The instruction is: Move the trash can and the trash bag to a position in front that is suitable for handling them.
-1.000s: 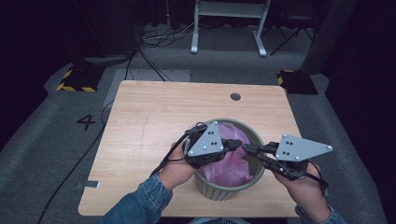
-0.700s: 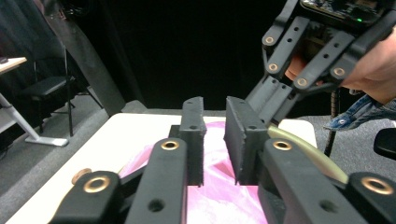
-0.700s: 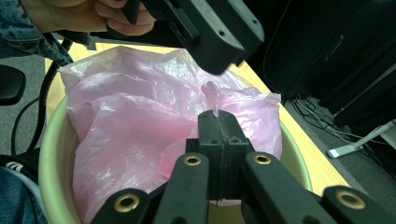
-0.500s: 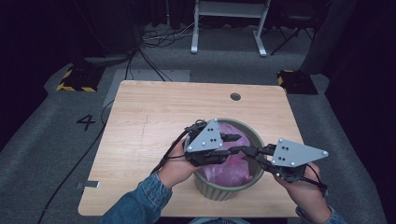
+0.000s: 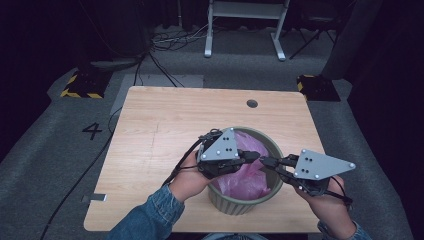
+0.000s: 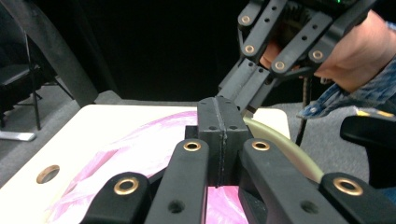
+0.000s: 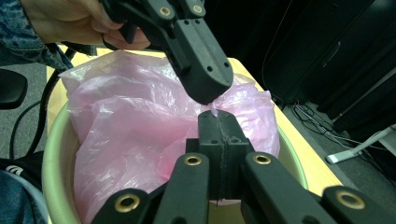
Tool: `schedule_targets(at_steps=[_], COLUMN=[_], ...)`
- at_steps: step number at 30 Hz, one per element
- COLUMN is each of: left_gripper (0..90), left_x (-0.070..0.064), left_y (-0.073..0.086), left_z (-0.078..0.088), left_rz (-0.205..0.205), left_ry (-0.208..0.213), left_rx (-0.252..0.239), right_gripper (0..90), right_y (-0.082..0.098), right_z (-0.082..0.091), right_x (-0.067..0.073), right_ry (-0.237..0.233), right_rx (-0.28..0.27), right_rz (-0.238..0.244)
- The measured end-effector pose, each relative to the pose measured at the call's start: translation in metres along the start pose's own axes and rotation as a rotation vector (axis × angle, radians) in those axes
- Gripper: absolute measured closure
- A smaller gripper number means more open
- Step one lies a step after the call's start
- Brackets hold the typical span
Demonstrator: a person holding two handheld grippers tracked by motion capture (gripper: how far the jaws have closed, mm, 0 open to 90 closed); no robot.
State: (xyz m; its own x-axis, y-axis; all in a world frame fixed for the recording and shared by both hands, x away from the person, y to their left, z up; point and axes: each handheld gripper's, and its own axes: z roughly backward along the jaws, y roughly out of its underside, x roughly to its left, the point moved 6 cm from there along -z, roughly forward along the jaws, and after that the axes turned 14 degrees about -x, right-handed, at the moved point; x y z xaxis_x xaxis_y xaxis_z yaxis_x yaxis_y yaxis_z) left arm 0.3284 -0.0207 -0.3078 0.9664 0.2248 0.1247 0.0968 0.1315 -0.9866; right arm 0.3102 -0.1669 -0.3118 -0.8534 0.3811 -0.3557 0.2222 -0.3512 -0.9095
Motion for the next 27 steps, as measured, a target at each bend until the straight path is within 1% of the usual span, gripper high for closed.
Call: schedule_targets(at_steps=[7, 13, 15, 17, 19, 22, 25, 27], left_gripper=[90.0, 90.0, 90.0, 90.0, 90.0, 90.0, 90.0, 90.0], left_x=[0.002, 0.006, 0.009, 0.014, 0.018, 0.022, 0.025, 0.029], left_y=[0.001, 0.001, 0.001, 0.001, 0.001, 0.002, 0.005, 0.008], left_z=[0.001, 0.003, 0.005, 0.009, 0.014, 0.020, 0.028, 0.035], left_rz=[0.000, -0.010, -0.028, -0.011, -0.004, -0.006, -0.011, -0.004], left_ry=[-0.013, -0.037, -0.073, -0.089, -0.104, -0.127, -0.151, -0.168], left_rx=[-0.005, -0.003, 0.005, -0.004, -0.013, -0.018, -0.010, -0.011], right_gripper=[90.0, 90.0, 90.0, 90.0, 90.0, 90.0, 90.0, 90.0], right_y=[0.001, 0.004, 0.004, 0.004, 0.005, 0.007, 0.010, 0.014], right_z=[0.001, 0.004, 0.007, 0.011, 0.016, 0.021, 0.025, 0.027], right_x=[0.001, -0.001, -0.003, -0.005, -0.008, -0.012, -0.014, -0.014], right_ry=[0.010, 0.012, 0.015, 0.018, 0.023, 0.023, 0.023, 0.021], right_rx=[0.004, 0.005, 0.003, -0.011, -0.017, -0.022, -0.014, -0.002], right_rz=[0.019, 0.006, -0.002, -0.016, -0.031, -0.049, -0.056, -0.065])
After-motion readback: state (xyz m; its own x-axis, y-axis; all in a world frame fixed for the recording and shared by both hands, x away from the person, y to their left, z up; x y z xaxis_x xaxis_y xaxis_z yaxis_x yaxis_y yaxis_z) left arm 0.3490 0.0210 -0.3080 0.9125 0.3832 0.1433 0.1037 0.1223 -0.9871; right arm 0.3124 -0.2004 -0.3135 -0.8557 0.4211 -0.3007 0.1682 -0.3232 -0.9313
